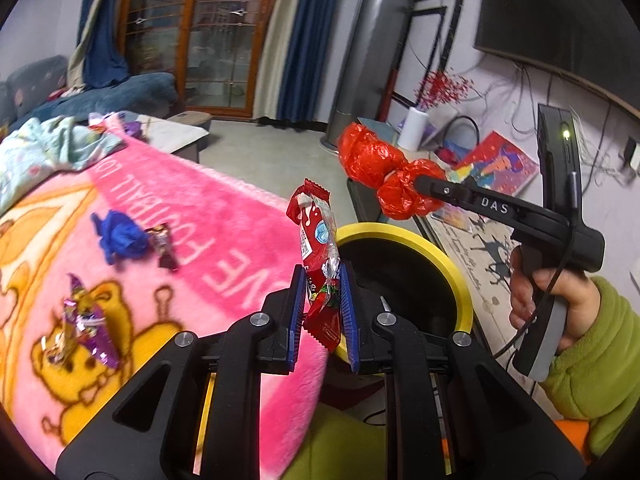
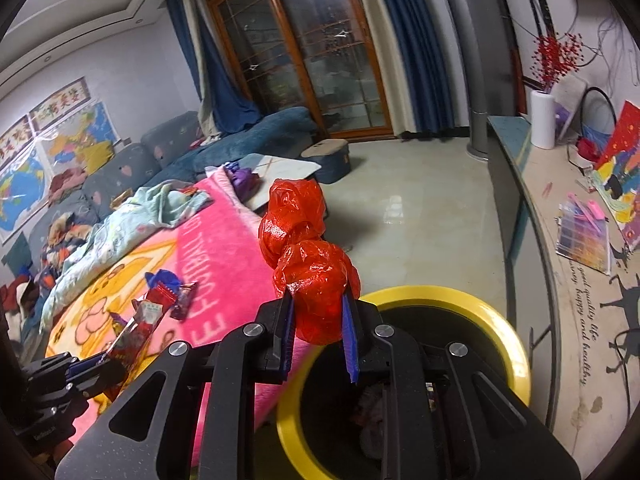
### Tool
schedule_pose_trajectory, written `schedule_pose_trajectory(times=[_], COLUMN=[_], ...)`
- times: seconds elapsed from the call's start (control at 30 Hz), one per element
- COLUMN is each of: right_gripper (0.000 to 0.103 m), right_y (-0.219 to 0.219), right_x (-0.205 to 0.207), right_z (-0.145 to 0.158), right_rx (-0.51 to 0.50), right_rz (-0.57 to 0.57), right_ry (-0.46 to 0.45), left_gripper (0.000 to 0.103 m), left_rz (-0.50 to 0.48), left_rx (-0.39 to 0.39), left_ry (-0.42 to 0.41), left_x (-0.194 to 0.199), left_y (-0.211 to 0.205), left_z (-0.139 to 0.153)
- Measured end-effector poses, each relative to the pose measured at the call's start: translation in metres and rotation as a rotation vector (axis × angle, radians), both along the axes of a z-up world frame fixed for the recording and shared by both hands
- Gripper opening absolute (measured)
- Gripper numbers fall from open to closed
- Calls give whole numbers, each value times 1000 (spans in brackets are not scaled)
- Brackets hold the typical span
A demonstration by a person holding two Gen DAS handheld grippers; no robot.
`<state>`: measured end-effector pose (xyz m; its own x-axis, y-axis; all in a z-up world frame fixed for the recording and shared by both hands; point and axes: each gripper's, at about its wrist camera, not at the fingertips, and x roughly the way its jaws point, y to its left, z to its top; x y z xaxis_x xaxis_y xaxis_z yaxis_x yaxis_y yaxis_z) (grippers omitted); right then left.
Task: Collect trash
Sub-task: 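Open both tools to drop the candy stick and red bag into the bin, then move both tools back over the purple wrappers on the blanket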
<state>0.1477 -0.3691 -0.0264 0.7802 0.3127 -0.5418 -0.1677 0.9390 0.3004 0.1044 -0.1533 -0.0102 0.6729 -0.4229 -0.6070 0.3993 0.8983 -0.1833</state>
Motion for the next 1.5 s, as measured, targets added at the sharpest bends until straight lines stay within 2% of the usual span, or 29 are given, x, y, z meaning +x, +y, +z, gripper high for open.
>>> schedule_pose_trajectory(times=[0.43,0.93,0.97,1.0,1.03,1.07,1.13,1.17,1.3,1.37,1.43,1.5], right_gripper=[19,22,26,35,38,39,40,42,47,50,52,55], right_y=[-42,-72,-72,-71,-71,-70,-69,-69,-66,-62,-58,-52], right_x=[3,9,10,10,10,11,13,12,12,10,9,7], right_z=[-12,-45,-46,-48,-49,-50,-50,-50,-42,-35,-27,-20], right_rx=[8,15,14,10,8,6,12,14,19,28,26,25], right_rz=[-47,-57,-58,-60,-60,-58,-62,-68,-84,-88,-83,-75], right_ry=[73,194,199,206,207,206,210,209,180,150,123,100], left_gripper=[12,13,16,25,35,38,52,54,79,82,90,91], left_rz=[-124,-211,-213,-208,-208,-208,-204,-195,-166,-130,-86,-40], left_rx=[70,93,95,98,95,88,89,91,59,37,28,16], left_ry=[16,75,74,74,77,85,88,89,82,76,76,71], left_x=[11,23,24,26,27,28,30,30,30,30,31,31], left_y=[-53,-93,-95,-97,-97,-97,-98,-96,-85,-74,-65,-52], left_z=[-17,-43,-44,-47,-49,-51,-52,-53,-49,-44,-40,-35])
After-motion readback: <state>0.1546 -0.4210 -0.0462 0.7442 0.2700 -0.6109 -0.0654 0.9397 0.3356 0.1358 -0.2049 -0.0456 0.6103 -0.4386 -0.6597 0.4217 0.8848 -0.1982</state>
